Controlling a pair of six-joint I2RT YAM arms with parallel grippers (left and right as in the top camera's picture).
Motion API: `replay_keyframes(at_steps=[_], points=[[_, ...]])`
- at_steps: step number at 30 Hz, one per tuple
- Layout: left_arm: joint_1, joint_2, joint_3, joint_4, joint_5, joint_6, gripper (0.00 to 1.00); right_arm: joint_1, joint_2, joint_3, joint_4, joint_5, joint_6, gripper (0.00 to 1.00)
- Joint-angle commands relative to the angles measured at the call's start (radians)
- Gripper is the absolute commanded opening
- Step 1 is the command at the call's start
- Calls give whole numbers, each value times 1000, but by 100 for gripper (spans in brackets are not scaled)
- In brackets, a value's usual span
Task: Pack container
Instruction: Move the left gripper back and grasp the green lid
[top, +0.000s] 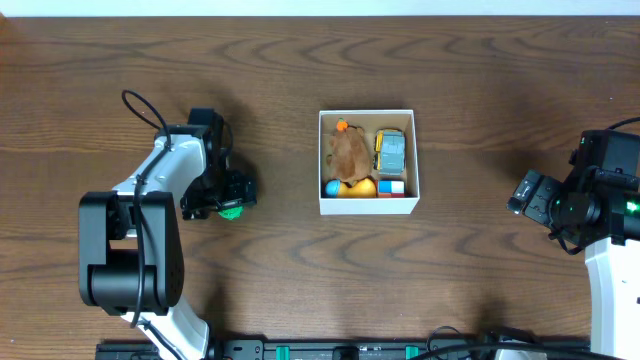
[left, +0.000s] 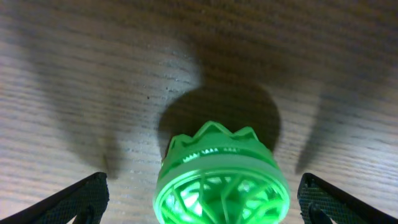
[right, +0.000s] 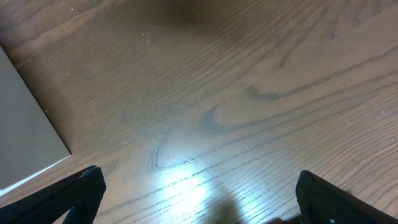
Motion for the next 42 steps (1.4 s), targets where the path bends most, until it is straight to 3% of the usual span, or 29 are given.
replay_keyframes(at_steps=[1,8,17,31,38,42], points=[[3,0,-4,19,-1,-12,97,-6,0,-2,-3,-4,-15,99],[3,0,-4,63,-6,-12,97,-6,0,-2,-3,-3,-15,99],[3,0,-10,58,-5,-12,89,-6,0,-2,-3,-3,-15,99],[3,0,-48,75,-5,-13,89,-6,0,-2,-3,-3,-15,99],[3,0,-48,64,-5,-12,68,-6,0,-2,-3,-3,-15,99],[3,0,-48,60,-5,-12,61,-6,0,-2,-3,-3,-15,99]])
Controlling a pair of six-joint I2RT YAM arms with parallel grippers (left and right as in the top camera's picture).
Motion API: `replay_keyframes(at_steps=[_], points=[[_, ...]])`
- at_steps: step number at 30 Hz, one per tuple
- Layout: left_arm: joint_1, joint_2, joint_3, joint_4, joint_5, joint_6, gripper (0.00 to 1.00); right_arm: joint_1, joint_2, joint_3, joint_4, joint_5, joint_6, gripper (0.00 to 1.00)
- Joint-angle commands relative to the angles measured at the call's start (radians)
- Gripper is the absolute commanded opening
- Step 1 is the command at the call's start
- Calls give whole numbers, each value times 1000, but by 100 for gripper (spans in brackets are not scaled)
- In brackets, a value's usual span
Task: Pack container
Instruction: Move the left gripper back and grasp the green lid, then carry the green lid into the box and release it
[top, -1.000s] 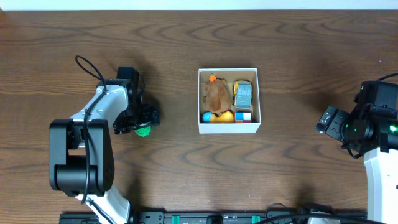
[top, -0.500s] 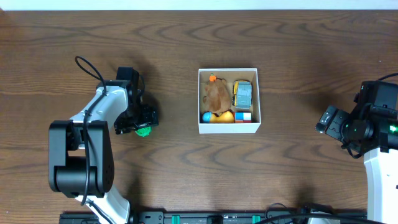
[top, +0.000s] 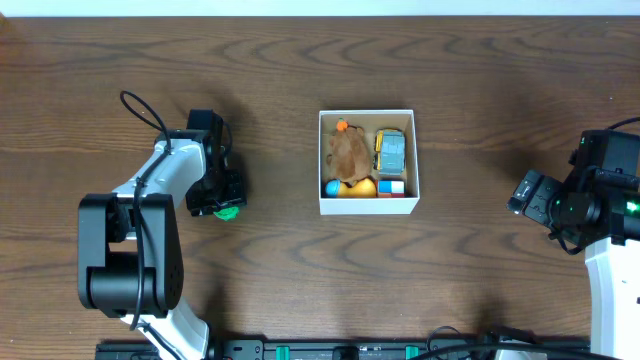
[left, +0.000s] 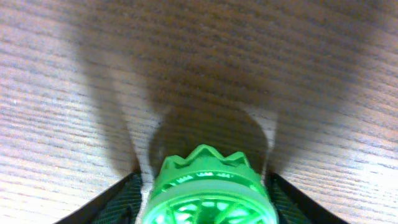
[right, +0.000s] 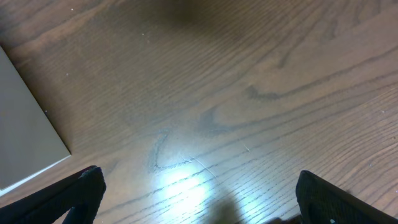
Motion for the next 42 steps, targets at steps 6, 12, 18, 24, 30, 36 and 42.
replay_keyframes(at_steps=[6,12,18,24,30,36,42], points=[[3,10,-24,-4,20,-6,51,-6,0,-2,-3,-3,-15,99],[3,10,-24,-4,20,-6,39,-6,0,-2,-3,-3,-15,99],[3,0,-12,-6,20,-6,24,-6,0,-2,-3,-3,-15,99],[-10,-84,69,-45,20,-5,11,-6,0,-2,-3,-3,-15,99],[-137,-277,162,-34,20,85,6,-6,0,-2,-2,-3,-15,99],[-400,-418,184,80,19,441,6,-6,0,-2,-1,-3,-15,99],[-604,-376,183,182,19,573,6,-6,0,-2,-2,-3,-15,99]])
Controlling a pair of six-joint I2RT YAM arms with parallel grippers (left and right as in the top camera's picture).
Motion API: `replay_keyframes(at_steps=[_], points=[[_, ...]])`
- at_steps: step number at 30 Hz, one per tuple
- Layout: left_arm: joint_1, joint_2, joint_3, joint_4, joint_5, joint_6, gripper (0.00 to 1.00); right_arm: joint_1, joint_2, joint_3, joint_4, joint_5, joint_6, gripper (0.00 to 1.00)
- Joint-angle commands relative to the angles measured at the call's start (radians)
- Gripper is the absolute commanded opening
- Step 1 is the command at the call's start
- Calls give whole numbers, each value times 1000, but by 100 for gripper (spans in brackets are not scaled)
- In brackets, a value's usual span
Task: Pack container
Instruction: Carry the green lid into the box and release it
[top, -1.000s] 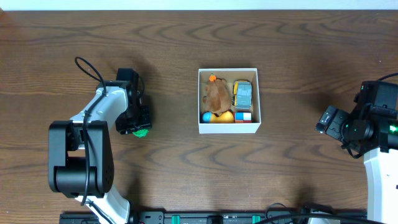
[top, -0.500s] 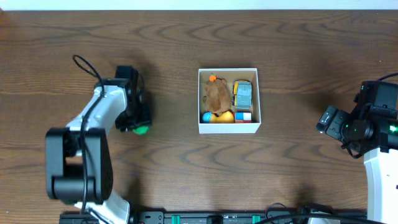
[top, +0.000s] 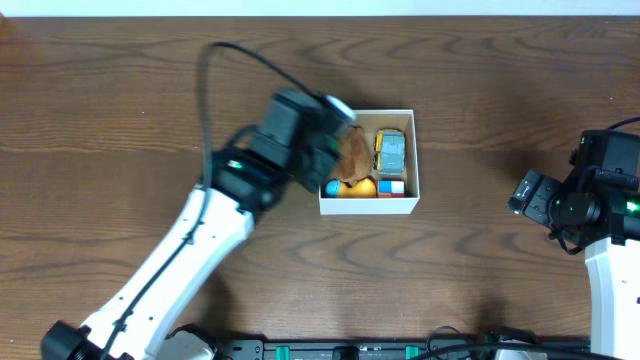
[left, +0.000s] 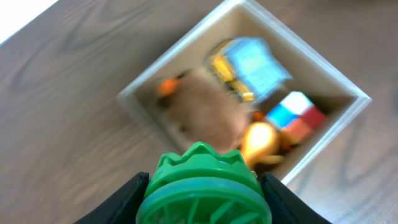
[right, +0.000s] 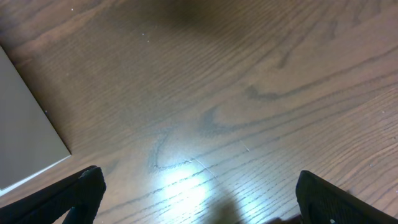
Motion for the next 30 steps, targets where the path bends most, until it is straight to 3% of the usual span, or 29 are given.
replay_keyframes(at_steps=[1,6,12,15,17,21,30], points=[[-69,61,2,28,-2,122,6,-6,0,-2,-3,-3,-15,99],[-116,146,2,33,-2,122,7,-6,0,-2,-3,-3,-15,99],[-115,190,2,31,-2,122,51,-6,0,-2,-3,-3,-15,99],[-113,189,2,34,-3,122,59,-6,0,-2,-3,-3,-15,99],[-108,189,2,38,-8,122,79,-6,0,-2,-3,-3,-15,99],[-90,189,2,42,-10,122,91,-6,0,-2,-3,-3,-15,99],[-10,125,2,18,-16,26,93,-6,0,-2,-4,-4,-15,99]])
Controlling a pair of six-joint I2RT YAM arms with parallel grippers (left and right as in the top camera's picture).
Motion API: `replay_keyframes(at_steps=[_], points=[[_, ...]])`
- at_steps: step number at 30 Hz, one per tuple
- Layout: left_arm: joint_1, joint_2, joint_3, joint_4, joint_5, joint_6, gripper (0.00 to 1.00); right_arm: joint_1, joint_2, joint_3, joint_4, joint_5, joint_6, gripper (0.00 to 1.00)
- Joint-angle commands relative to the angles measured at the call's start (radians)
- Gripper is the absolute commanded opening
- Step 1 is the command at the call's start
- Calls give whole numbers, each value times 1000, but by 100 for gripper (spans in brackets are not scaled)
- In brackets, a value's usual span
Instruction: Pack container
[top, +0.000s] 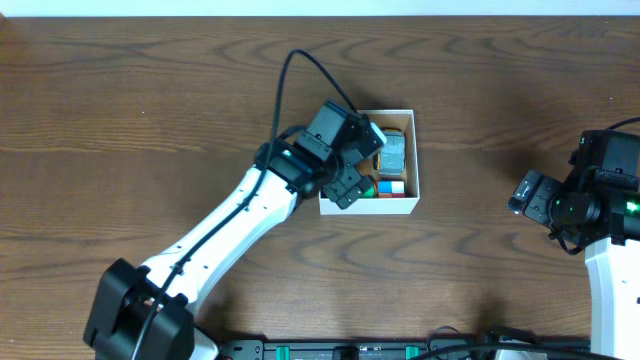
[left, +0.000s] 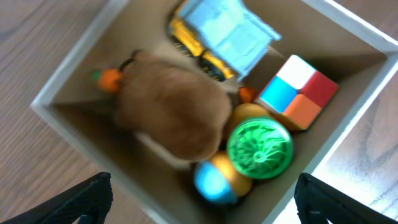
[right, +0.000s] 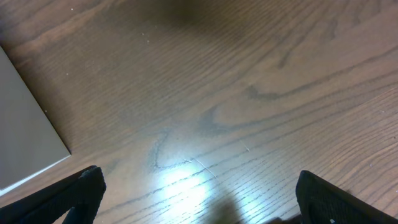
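The white box (top: 404, 205) stands mid-table. In the left wrist view it holds a brown plush toy (left: 171, 106), a yellow and grey toy truck (left: 227, 34), a colour-block cube (left: 297, 91), a blue and orange ball (left: 214, 178) and the green round toy (left: 259, 144), which lies on top near the cube. My left gripper (left: 202, 205) hangs open above the box, nothing between its fingers. My right gripper (right: 199, 199) is open over bare wood at the far right, and the box's corner (right: 25, 130) shows at that view's left edge.
The dark wooden table (top: 150, 120) stretches all round the box. My left arm (top: 230, 235) reaches diagonally from the front left to the box. The right arm's base (top: 610, 200) stays at the right edge.
My left gripper was shut on the green toy just left of the box. Now it is open over the box and the green toy lies inside. The right arm has not moved.
My left gripper stood open around the green toy on the table at the left. Then it was shut on it there. A second ago it held the toy beside the box, and now the toy rests in the box with the gripper open.
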Motion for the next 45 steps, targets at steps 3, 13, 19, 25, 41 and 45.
replay_keyframes(at_steps=[3,13,19,25,41,45], points=[[90,-112,2,-61,-81,-169,94,-5,0,-2,-7,-5,-18,99],[398,-273,2,-114,-90,-319,98,147,-31,13,246,-4,-23,99],[519,-275,2,-121,-90,-319,98,257,8,13,455,5,-173,99],[542,-280,2,-113,-91,-288,98,274,21,13,583,6,-195,99],[554,-641,-128,-203,-90,-327,98,275,-282,-24,388,57,-133,99],[554,-816,-246,-179,-89,-343,98,275,-449,-108,362,56,-114,99]])
